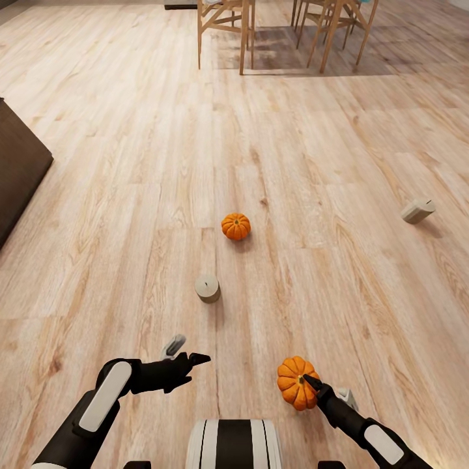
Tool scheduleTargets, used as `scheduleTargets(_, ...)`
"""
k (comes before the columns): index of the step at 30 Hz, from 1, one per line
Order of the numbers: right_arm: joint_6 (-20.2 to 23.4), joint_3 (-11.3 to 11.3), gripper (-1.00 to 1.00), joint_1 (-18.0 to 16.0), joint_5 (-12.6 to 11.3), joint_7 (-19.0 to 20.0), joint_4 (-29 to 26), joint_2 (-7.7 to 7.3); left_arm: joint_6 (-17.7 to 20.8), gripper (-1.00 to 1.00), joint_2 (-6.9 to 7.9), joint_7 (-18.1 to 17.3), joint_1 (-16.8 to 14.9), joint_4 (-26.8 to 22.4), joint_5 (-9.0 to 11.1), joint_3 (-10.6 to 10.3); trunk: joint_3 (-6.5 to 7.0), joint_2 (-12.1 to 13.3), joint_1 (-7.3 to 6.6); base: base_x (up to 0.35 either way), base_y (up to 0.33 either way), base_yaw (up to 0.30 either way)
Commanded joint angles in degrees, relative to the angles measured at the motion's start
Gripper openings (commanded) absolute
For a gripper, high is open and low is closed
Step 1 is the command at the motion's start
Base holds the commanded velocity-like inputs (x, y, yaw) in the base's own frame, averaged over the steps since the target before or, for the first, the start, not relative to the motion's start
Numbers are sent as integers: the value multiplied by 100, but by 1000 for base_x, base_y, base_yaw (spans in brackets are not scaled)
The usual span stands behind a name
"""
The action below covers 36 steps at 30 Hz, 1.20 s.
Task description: Place each of the two pumpkins and all three candles from the living room inside a cabinet in the living room (use any cabinet), then make sure every cabinet is closed, and position the cauldron so it is next to a table in the living room.
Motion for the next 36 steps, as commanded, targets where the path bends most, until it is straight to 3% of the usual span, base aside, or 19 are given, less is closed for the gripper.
scheduleTargets(1, 0, 109, -100, 3, 48, -139, 20, -1, 9, 100, 4, 33, -3, -2, 37, -7, -4, -1, 1, 0, 0, 0)
scheduleTargets(8, 1, 109, -100, 3, 48, -139, 19, 6, 7, 100, 5, 33, -4, -2, 38, -3, 63, 3, -7, 0, 0, 0)
scheduleTargets(20, -1, 109, -100, 3, 48, -137, 19, 7, 8, 100, -1, 33, -3, -2, 37, -3, 63, 3, -7, 0, 0, 0)
scheduleTargets(36, -6, 109, -100, 3, 48, -137, 26, -7, 6, 100, 3, 33, -3, 6, 37, -4, 417, 25, -48, 0, 0, 0)
